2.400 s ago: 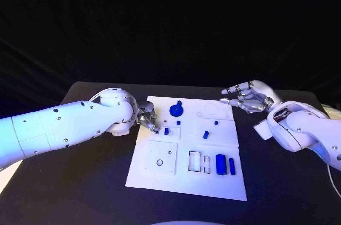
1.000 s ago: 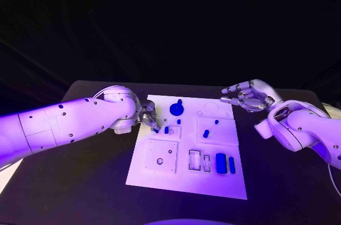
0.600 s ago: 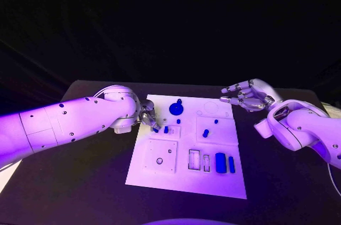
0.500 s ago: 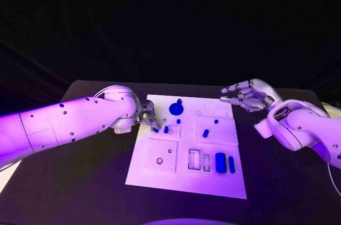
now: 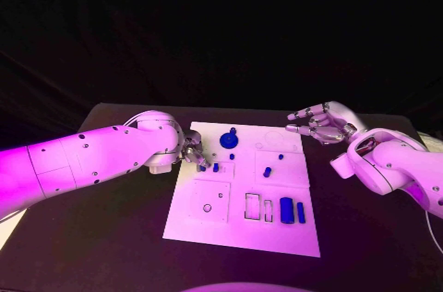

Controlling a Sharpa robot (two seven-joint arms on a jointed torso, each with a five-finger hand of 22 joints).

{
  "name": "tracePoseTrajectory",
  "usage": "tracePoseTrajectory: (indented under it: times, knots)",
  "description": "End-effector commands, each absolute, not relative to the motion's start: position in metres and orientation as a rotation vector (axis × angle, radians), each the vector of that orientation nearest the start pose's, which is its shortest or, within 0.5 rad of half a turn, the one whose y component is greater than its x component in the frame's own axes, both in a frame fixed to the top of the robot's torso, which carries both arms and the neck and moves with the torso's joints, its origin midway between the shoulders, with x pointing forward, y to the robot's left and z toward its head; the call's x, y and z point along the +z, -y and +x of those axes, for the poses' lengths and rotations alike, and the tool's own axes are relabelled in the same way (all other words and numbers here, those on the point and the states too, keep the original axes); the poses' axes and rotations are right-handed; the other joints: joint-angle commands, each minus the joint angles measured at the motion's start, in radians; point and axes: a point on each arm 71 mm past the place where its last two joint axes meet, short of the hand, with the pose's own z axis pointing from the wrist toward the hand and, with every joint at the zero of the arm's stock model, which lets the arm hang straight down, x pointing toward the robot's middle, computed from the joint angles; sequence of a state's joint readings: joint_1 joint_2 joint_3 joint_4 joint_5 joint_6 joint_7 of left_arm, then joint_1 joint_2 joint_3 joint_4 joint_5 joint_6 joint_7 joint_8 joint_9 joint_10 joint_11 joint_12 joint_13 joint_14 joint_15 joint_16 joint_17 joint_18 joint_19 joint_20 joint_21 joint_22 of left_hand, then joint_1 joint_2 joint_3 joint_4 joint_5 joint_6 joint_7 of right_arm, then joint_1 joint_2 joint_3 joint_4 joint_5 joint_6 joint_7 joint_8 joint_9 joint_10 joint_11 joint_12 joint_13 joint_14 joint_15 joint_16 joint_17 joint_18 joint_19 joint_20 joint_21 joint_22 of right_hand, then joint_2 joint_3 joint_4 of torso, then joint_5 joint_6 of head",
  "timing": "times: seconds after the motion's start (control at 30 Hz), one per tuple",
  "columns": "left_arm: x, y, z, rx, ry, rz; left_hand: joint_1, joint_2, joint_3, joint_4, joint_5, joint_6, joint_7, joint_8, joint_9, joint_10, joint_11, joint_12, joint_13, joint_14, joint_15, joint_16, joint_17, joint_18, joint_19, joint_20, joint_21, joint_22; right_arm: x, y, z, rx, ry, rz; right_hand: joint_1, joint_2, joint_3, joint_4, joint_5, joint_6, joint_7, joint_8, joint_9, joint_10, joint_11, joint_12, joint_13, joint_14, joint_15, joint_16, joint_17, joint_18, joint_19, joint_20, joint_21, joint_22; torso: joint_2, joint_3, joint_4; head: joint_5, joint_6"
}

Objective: Assemble the parts on the task board

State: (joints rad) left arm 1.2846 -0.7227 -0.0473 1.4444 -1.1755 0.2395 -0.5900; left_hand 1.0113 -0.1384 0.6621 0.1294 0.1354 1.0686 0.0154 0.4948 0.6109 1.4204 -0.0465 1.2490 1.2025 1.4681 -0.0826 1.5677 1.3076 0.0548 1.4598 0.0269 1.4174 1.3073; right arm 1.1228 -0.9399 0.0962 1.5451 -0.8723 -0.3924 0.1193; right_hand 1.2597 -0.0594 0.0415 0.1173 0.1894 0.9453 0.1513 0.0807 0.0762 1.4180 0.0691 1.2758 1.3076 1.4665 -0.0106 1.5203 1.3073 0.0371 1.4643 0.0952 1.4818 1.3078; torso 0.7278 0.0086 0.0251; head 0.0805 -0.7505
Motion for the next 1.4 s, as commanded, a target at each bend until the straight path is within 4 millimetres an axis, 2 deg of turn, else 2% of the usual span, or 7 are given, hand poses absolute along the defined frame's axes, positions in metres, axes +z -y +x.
tracePoseTrajectory:
  times: [0.03,1.4]
  knots:
    - [-0.1999,-0.1807,0.4988,-0.272,-2.344,0.006,-0.013,-0.001,-0.005,0.002,-0.004,0.01,0.0,-0.002,-0.003,0.006,-0.001,0.007,0.002,0.103,-0.009,0.003,0.263,-0.006,0.009,-0.004,0.004,0.084,-0.1628,0.2452,0.4854,1.034,-1.556,0.406,0.0,0.007,-0.006,0.002,0.004,0.008,0.0,0.005,0.001,0.002,-0.005,0.001,0.067,0.083,-0.001,-0.004,0.175,0.006,0.014,-0.003,-0.006,0.06,0.001,0.0,-0.0003,-0.001,-0.003]
    - [-0.2008,-0.189,0.5011,-0.189,-2.349,0.044,-0.035,0.003,-0.023,0.01,-0.004,0.036,-0.008,0.003,-0.024,0.027,-0.007,0.033,0.033,0.103,-0.012,0.003,0.263,-0.013,0.025,-0.008,0.024,0.109,-0.1627,0.2463,0.4852,1.032,-1.557,0.407,0.001,0.008,-0.008,0.002,0.006,0.008,0.0,0.005,0.001,0.002,-0.005,0.001,0.067,0.083,-0.001,-0.004,0.175,0.006,0.013,-0.003,-0.007,0.059,0.0,0.0003,0.0003,0.0,-0.008]
